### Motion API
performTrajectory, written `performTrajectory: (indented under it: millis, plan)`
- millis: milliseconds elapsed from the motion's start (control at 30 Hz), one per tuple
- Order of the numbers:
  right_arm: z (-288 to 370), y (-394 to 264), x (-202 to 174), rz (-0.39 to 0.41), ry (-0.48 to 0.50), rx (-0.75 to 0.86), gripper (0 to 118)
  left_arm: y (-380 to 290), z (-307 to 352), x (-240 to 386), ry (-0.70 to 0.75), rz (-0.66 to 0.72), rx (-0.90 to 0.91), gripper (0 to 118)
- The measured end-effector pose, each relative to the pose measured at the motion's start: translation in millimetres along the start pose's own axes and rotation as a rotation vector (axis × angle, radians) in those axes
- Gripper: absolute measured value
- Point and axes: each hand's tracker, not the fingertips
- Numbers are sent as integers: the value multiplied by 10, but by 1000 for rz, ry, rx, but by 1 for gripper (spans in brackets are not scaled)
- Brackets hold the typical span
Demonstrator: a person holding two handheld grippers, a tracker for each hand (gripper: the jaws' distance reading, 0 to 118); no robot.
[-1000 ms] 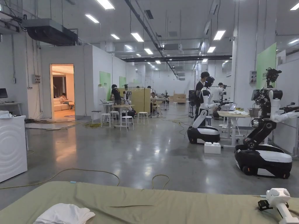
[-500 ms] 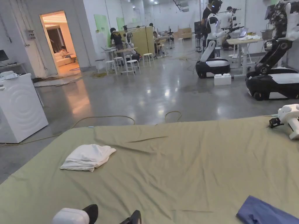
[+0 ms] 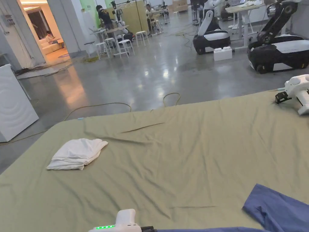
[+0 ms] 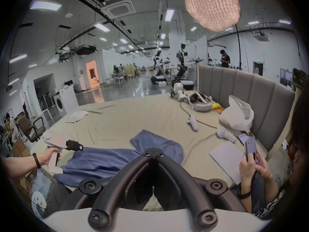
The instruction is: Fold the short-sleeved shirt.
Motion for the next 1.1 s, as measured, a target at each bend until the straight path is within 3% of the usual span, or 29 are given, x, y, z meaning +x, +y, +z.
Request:
performTrajectory:
  millis: [133, 267, 433, 467, 533, 600, 767, 933, 1033, 1100]
  plan:
    - [-107, -112, 162, -70, -31, -54, 0, -66, -128, -14, 39, 16, -25, 52]
    - [-239, -155, 208, -93, -41, -84, 0, -43, -103, 129, 67, -54, -22, 10]
    - [-635, -27, 194, -38, -72, -149, 1, -69, -302, 351, 164, -170, -70, 8]
    - [-777, 17, 231, -25, -61, -157, 19, -61, -308, 361, 159, -170, -69, 8]
    - [-1140, 130, 309, 5, -38, -202, 79, -24, -324, 320, 153, -175, -83, 8]
    - [-1671, 250, 397, 29, 12, -284, 88, 5, -322, 275, 137, -176, -95, 8]
    - [-2903, 337, 468, 155, 8, -470, 89, 11, -296, 205, 93, -147, -110, 8]
    - [-3807, 143, 606, 194, -73, -651, 86, -11, -290, 206, 86, -155, -101, 8]
    - [-4022, -28, 650, 220, -94, -745, 71, -5, -291, 208, 87, -160, -105, 8]
    - [-3951, -14, 585, 199, -98, -703, 63, 1, -300, 201, 86, -158, -107, 8]
